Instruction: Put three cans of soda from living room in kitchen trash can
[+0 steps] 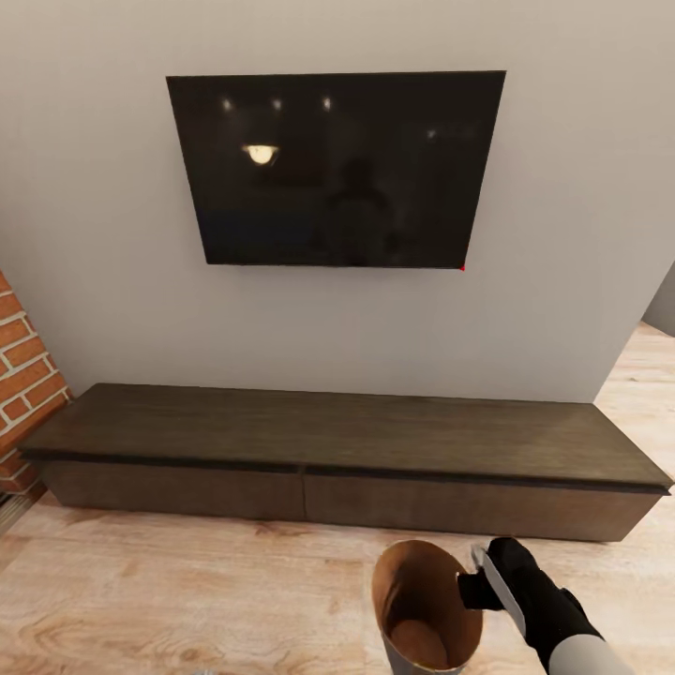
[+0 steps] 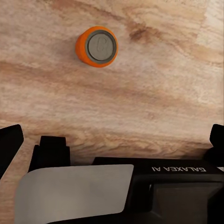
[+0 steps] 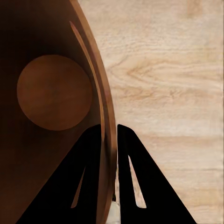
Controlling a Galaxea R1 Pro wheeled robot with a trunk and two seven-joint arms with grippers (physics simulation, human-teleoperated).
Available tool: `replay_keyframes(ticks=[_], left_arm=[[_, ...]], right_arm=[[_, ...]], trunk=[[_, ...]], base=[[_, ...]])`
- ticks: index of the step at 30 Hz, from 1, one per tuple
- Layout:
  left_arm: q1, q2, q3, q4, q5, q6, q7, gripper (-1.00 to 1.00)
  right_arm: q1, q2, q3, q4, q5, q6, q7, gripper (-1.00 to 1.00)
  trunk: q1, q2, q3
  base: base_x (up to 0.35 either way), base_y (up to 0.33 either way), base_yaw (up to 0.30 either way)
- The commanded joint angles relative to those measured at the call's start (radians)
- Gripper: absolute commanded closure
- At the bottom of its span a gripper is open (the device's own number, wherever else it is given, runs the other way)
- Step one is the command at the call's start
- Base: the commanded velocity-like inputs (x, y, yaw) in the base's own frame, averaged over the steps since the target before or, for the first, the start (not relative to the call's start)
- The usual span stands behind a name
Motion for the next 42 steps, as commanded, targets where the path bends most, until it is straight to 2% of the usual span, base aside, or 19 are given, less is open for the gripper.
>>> replay_keyframes(ticks=[1,3,4,9,11,14,19,20,21,22,25,27,33,42], left_arm=[[0.0,0.0,0.0,0.0,0.0,0.0,0.0,-1.0],[0.0,0.0,0.0,-0.001,0.0,0.0,0.0,-1.0],[0.0,-0.001,0.0,-0.001,0.001,0.001,0.0,-1.0],[0.0,-0.002,0.0,-0.003,0.001,0.001,0.0,-1.0],[-0.001,-0.002,0.001,-0.004,-0.001,0.004,0.005,-1.0],[-0.016,-0.002,0.001,-0.001,-0.004,0.01,0.029,-1.0],[-0.089,0.006,0.001,0.062,0.002,0.005,0.165,-1.0],[-0.121,0.009,0.001,0.09,0.004,0.001,0.208,-1.0],[-0.121,0.009,0.001,0.09,0.004,0.001,0.208,-1.0],[-0.155,0.015,0.001,0.112,0.005,-0.008,0.236,-1.0],[-0.207,0.035,0.006,0.159,0.006,-0.04,0.266,-1.0],[-0.227,0.042,0.007,0.196,0.007,-0.062,0.276,-1.0],[-0.244,0.044,0.01,0.23,0.009,-0.094,0.283,-1.0],[-0.25,0.038,0.009,0.243,0.005,-0.135,0.284,-1.0]], right_arm=[[0.001,-0.018,-0.008,-0.028,-0.024,0.035,0.015,1.0],[0.001,-0.05,-0.03,-0.08,-0.025,0.082,0.032,1.0],[0.0,-0.078,-0.05,-0.113,-0.025,0.113,0.046,1.0],[-0.002,-0.141,-0.078,-0.154,-0.026,0.13,0.066,1.0],[-0.001,-0.155,-0.081,-0.16,-0.026,0.13,0.069,1.0],[-0.001,-0.16,-0.08,-0.162,-0.026,0.13,0.072,1.0],[-0.001,-0.161,-0.077,-0.151,-0.025,0.13,0.073,1.0],[-0.001,-0.161,-0.076,-0.146,-0.025,0.13,0.073,1.0],[-0.001,-0.161,-0.076,-0.146,-0.025,0.13,0.073,1.0],[-0.001,-0.161,-0.076,-0.142,-0.024,0.13,0.073,1.0],[-0.001,-0.162,-0.075,-0.138,-0.024,0.13,0.074,1.0],[-0.001,-0.165,-0.077,-0.14,-0.025,0.13,0.078,1.0],[-0.002,-0.166,-0.077,-0.171,-0.026,0.13,0.094,1.0],[-0.002,-0.165,-0.074,-0.3,-0.027,0.13,0.102,1.0]], trunk=[[0.0,0.0,0.0],[0.0,0.0,0.0],[0.0,0.0,0.0],[0.0,0.0,0.0],[0.0,0.0,0.0],[0.0,0.0,0.0],[0.0,0.0,0.0],[0.0,0.0,0.0],[0.0,0.0,0.0],[0.0,0.0,0.0],[0.0,0.0,0.0],[0.0,0.0,0.0],[0.0,0.0,0.0],[0.0,0.0,0.0]], base=[[0.0,0.0,0.0],[0.0,0.0,0.0],[0.0,0.0,0.0],[0.0,0.0,0.0],[0.0,0.0,0.0],[0.0,0.0,0.0],[0.0,0.0,0.0],[0.0,0.0,0.0],[0.0,0.0,0.0],[0.0,0.0,0.0],[0.0,0.0,0.0],[0.0,0.0,0.0],[0.0,0.0,0.0],[0.0,0.0,0.0]])
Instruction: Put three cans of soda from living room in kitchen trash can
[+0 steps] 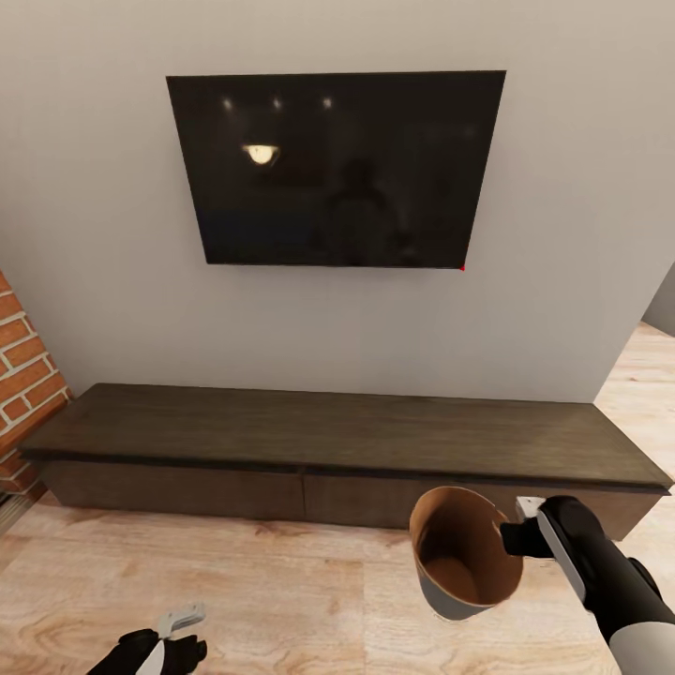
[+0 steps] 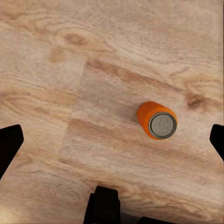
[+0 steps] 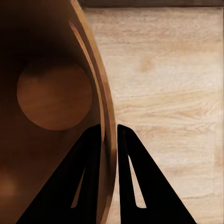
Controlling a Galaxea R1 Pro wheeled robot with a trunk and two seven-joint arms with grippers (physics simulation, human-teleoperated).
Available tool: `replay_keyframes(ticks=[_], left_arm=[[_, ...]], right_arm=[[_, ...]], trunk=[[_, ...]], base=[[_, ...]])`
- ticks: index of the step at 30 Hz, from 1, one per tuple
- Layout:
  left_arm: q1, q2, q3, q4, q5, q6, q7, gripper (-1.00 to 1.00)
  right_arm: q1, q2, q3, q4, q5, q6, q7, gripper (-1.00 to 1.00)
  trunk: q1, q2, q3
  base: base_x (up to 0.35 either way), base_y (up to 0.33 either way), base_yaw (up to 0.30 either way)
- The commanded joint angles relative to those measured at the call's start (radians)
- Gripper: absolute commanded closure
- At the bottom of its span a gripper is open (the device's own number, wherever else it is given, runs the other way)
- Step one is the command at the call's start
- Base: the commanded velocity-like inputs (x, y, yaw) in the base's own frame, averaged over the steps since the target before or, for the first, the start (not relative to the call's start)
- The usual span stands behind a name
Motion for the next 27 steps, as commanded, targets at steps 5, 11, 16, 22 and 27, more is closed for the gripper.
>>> replay_keyframes(ticks=[5,11,16,22,27], left_arm=[[-0.001,-0.012,-0.002,0.001,-0.002,-0.011,0.0,-1.0],[-0.001,-0.033,-0.003,0.001,-0.004,-0.033,-0.004,-1.0],[0.0,-0.036,-0.003,-0.005,-0.004,-0.035,-0.051,-1.0],[0.0,-0.037,-0.003,-0.007,-0.003,-0.036,-0.073,-1.0],[0.0,-0.038,-0.003,-0.008,-0.003,-0.037,-0.08,-1.0]], right_arm=[[-0.001,-0.001,0.002,-0.038,-0.017,0.0,0.005,1.0],[-0.001,-0.001,0.003,-0.053,-0.016,0.0,0.006,1.0],[-0.001,0.001,0.013,-0.056,-0.015,0.0,0.006,1.0],[0.0,0.002,0.042,-0.056,-0.016,0.0,0.006,1.0],[0.0,0.002,0.05,-0.056,-0.016,0.0,0.006,1.0]], trunk=[[0.0,0.0,0.0],[0.0,0.0,0.0],[0.0,0.0,0.0],[0.0,0.0,0.0],[0.0,0.0,0.0]], base=[[0.0,0.0,0.0],[0.0,0.0,0.0],[0.0,0.0,0.0],[0.0,0.0,0.0],[0.0,0.0,0.0]])
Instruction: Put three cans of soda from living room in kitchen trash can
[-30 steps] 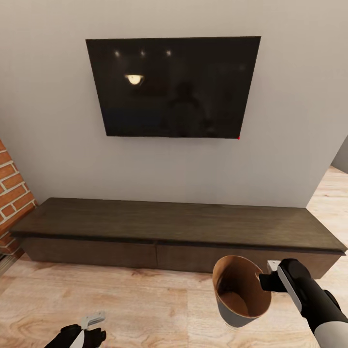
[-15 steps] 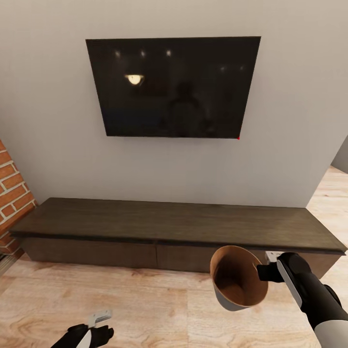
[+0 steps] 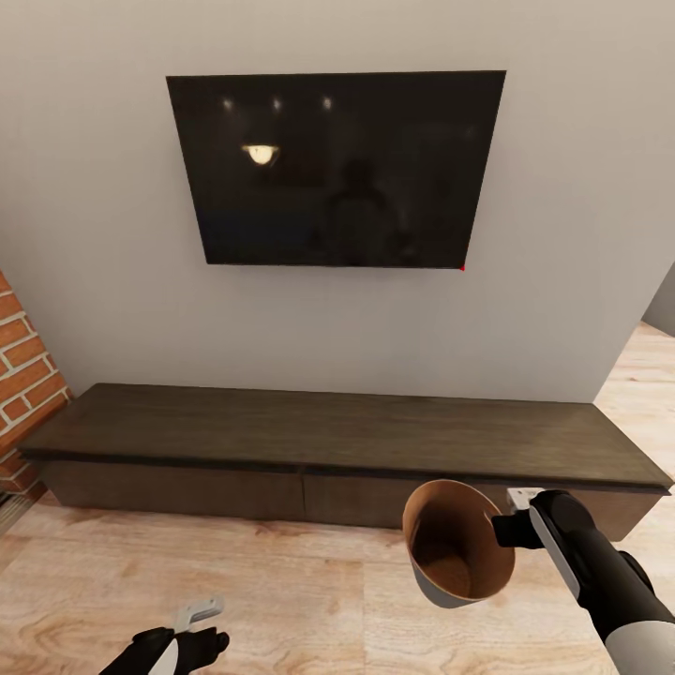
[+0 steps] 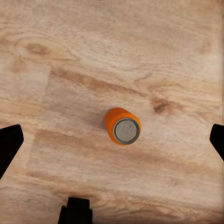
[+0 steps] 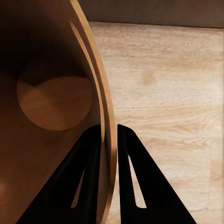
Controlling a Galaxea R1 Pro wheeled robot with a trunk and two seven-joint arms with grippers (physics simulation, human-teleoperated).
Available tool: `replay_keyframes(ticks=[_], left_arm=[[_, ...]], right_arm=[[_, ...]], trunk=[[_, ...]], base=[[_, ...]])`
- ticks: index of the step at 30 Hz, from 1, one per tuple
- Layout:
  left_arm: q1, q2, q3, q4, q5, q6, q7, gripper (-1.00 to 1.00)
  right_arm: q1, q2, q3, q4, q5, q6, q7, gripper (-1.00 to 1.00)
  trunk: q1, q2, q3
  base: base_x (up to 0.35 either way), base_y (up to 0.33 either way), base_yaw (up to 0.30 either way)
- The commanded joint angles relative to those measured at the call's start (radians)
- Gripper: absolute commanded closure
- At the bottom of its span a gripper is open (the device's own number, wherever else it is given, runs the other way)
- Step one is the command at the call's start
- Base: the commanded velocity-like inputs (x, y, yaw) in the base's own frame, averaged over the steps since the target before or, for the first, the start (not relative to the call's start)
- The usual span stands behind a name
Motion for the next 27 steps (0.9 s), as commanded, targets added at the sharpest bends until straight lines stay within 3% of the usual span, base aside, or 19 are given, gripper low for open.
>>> replay_keyframes(ticks=[1,7,17,27], left_arm=[[0.0,-0.001,0.0,0.0,0.0,0.0,-0.001,-1.0],[0.0,-0.002,0.0,-0.001,0.0,0.0,-0.002,-1.0],[0.0,-0.001,-0.001,0.0,0.0,-0.001,-0.003,-1.0],[0.0,-0.001,-0.001,-0.001,0.0,-0.001,-0.003,-1.0]], right_arm=[[0.0,0.0,0.0,0.0,-0.017,0.0,0.005,1.0],[0.0,0.0,0.003,-0.001,-0.017,0.0,0.005,1.0],[-0.001,0.002,0.008,-0.022,-0.017,0.0,0.005,1.0],[0.015,-0.004,0.004,-0.188,-0.017,0.0,0.006,1.0]], trunk=[[0.0,0.0,0.0],[0.0,0.0,0.0],[0.038,-0.07,-0.031],[0.077,-0.14,-0.063]], base=[[0.0,0.0,0.0],[0.0,0.0,0.0],[0.0,0.0,0.0],[0.0,0.0,0.0]])
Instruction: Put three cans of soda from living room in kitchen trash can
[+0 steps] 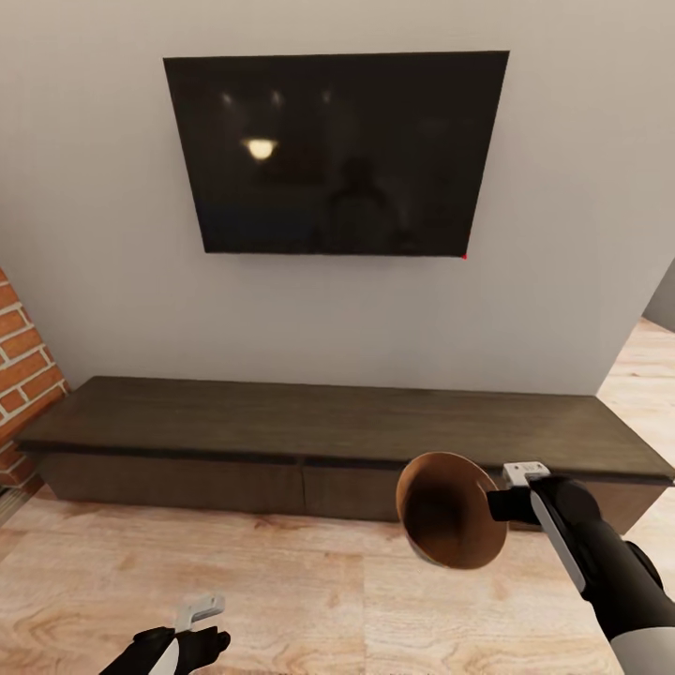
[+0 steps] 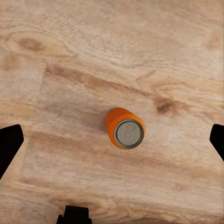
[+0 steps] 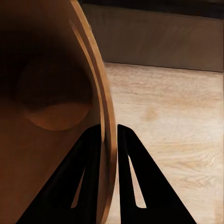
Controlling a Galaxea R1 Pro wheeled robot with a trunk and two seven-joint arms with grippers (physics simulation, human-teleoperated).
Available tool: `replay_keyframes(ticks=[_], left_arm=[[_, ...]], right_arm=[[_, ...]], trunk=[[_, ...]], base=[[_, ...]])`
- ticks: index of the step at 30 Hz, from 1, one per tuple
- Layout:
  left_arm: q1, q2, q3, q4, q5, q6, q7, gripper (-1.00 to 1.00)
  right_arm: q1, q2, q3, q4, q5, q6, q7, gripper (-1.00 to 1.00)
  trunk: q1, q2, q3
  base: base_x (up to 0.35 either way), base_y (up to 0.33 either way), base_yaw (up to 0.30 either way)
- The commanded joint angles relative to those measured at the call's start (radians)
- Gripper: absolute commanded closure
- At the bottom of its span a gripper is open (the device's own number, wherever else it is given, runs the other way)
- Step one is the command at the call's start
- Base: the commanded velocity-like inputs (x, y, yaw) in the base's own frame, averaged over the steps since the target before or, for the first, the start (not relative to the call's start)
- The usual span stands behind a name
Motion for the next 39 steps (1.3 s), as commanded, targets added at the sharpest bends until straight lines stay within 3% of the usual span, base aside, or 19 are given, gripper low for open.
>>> replay_keyframes(ticks=[1,9,15,17,19,20,24,27,30,36,39], left_arm=[[0.0,0.0,0.0,0.0,0.0,0.0,0.0,-1.0],[0.0,-0.001,0.001,0.0,0.0,0.0,-0.001,-1.0],[0.0,-0.001,0.001,0.0,0.0,0.001,-0.002,-1.0],[0.0,-0.001,0.001,-0.001,0.0,0.001,-0.002,-1.0],[0.0,-0.001,0.001,-0.001,0.0,0.001,-0.002,-1.0],[0.0,-0.001,0.001,-0.001,0.0,0.001,-0.002,-1.0],[0.0,-0.001,0.001,-0.001,0.0,0.001,-0.003,-1.0],[0.0,-0.001,0.001,-0.002,0.0,0.001,-0.003,-1.0],[0.0,-0.003,0.001,-0.002,0.0,0.002,-0.003,-1.0],[0.0,-0.009,0.001,-0.002,0.0,0.002,-0.003,-1.0],[0.0,-0.01,0.001,-0.002,0.0,0.002,-0.003,-1.0]], right_arm=[[0.003,-0.001,0.0,-0.015,-0.01,0.0,0.004,1.0],[0.014,-0.033,-0.003,-0.114,-0.011,0.0,0.056,1.0],[0.013,-0.106,0.002,-0.124,-0.009,0.0,0.195,1.0],[0.013,-0.145,0.022,-0.125,-0.009,0.0,0.266,1.0],[0.012,-0.175,0.05,-0.125,-0.008,0.0,0.321,1.0],[0.011,-0.206,0.081,-0.125,-0.008,0.0,0.378,1.0],[0.009,-0.264,0.129,-0.125,-0.005,0.0,0.486,1.0],[0.007,-0.283,0.143,-0.125,-0.003,0.0,0.515,1.0],[0.005,-0.302,0.186,-0.124,-0.001,0.0,0.533,1.0],[-0.028,-0.361,0.336,-0.123,0.001,0.0,0.545,1.0],[-0.094,-0.42,0.461,-0.122,0.0,0.0,0.561,1.0]], trunk=[[0.004,-0.007,-0.003],[0.035,-0.063,-0.028],[0.058,-0.105,-0.047],[0.065,-0.119,-0.053],[0.073,-0.133,-0.06],[0.077,-0.14,-0.063],[0.092,-0.168,-0.075],[0.104,-0.189,-0.085],[0.115,-0.21,-0.094],[0.138,-0.252,-0.113],[0.15,-0.273,-0.122]], base=[[0.0,0.0,0.0],[0.0,0.0,0.0],[0.0,0.0,0.0],[0.0,0.0,0.0],[0.0,0.0,0.0],[0.0,0.0,0.0],[0.0,0.0,0.0],[0.0,0.0,0.0],[0.0,0.0,0.0],[0.0,0.0,0.0],[0.0,0.0,0.0]])
